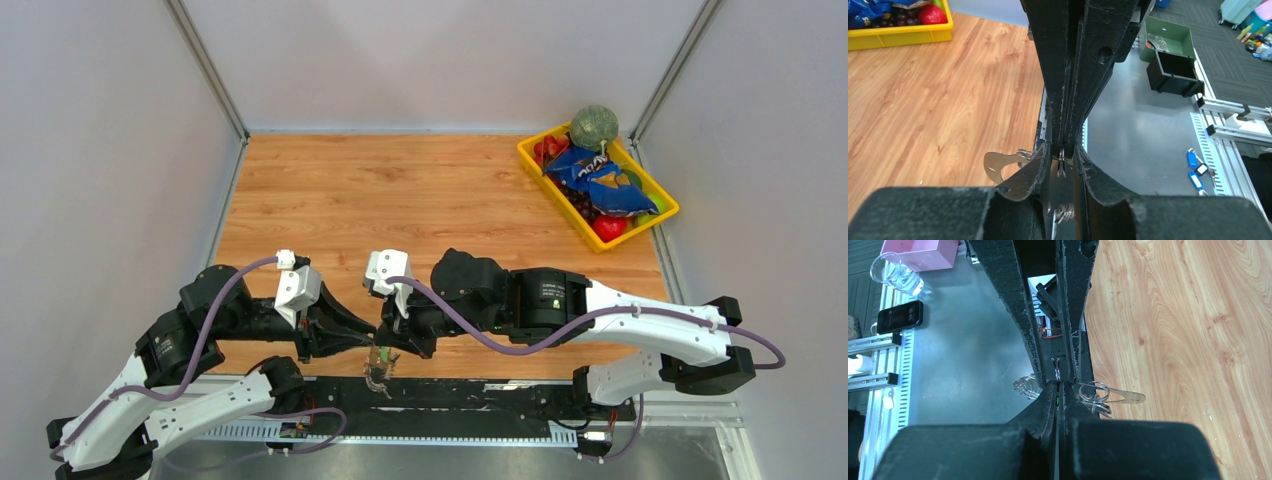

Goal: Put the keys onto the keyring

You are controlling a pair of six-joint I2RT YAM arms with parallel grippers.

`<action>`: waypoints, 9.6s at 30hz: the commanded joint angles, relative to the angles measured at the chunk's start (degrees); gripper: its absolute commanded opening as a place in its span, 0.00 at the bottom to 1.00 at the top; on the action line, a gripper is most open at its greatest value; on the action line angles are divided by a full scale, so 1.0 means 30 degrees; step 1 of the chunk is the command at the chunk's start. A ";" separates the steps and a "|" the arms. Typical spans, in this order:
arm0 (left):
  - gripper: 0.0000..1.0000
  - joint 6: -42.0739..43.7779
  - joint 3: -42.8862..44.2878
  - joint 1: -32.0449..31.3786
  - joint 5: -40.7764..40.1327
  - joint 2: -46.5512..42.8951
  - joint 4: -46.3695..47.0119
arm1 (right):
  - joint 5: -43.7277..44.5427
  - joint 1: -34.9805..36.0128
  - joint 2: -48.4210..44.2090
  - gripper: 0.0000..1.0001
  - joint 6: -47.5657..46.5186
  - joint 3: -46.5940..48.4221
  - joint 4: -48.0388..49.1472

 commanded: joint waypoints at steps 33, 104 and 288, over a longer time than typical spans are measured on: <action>0.33 -0.0080 0.0426 -0.0030 0.0002 -0.0151 0.0608 | -0.0111 0.0004 -0.0509 0.00 -0.0227 0.0282 0.0976; 0.00 -0.2311 -0.3480 -0.0014 -0.3002 -0.3837 1.3162 | 0.1471 0.0048 -0.4058 0.33 0.2886 -0.2714 0.8560; 0.00 -0.3522 -0.1640 -0.0016 0.7401 0.0030 1.1679 | -0.4424 -0.0744 -0.5823 1.00 -1.1348 -0.8789 0.8599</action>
